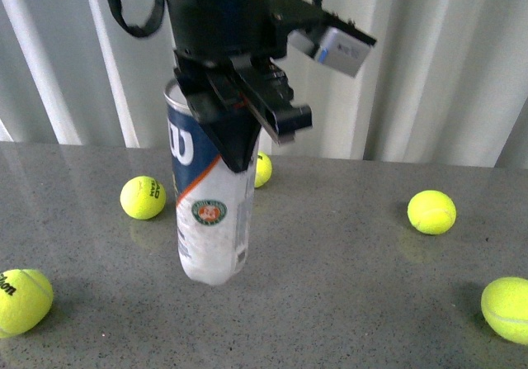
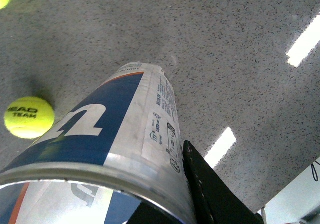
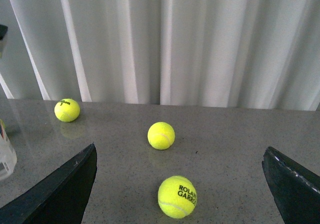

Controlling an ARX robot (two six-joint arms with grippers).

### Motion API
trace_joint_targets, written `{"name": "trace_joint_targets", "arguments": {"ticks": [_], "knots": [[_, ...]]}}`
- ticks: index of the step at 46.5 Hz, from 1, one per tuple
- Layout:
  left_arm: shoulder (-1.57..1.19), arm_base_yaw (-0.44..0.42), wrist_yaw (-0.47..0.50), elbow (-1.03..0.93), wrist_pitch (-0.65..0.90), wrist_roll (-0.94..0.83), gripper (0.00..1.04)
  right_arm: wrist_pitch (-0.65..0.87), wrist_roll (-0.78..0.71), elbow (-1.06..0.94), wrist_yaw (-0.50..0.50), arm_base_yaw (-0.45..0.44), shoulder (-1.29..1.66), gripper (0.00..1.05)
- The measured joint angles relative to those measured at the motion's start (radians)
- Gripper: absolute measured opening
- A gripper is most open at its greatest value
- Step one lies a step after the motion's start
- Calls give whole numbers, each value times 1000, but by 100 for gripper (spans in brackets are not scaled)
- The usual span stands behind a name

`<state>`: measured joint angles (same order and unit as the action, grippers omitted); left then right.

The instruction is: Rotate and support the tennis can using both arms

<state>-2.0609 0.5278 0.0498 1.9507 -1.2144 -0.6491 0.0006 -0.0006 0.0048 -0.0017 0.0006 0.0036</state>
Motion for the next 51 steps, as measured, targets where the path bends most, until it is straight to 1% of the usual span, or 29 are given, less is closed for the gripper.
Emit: {"name": "trace_joint_targets", "arguments": {"ticks": [5,12,15,23,35,40,44,47,48,51], "knots": [[-25,16,-9,-11,13,7,4,0,0,0,0,0,0,98],[-51,27,-50,-11,35,34,4,0,0,0,0,0,0,98],[-56,29,-63,-16,53,45,4,0,0,0,0,0,0,98],[-72,29,-136,-39,89,78,4,0,0,0,0,0,0,98],[-71,25,-177,-98,159,116,4,0,0,0,0,0,0,98],[-80,24,-204,-97,161,144,24,0,0,0,0,0,0,98],[-85,29,-256,-77,158,194,42,0,0,0,0,0,0,98],[-81,32,-281,-49,153,222,52,0,0,0,0,0,0,98],[-79,33,-281,-46,152,227,54,0,0,0,0,0,0,98],[-61,35,-280,-35,148,253,65,0,0,0,0,0,0,98]]}}
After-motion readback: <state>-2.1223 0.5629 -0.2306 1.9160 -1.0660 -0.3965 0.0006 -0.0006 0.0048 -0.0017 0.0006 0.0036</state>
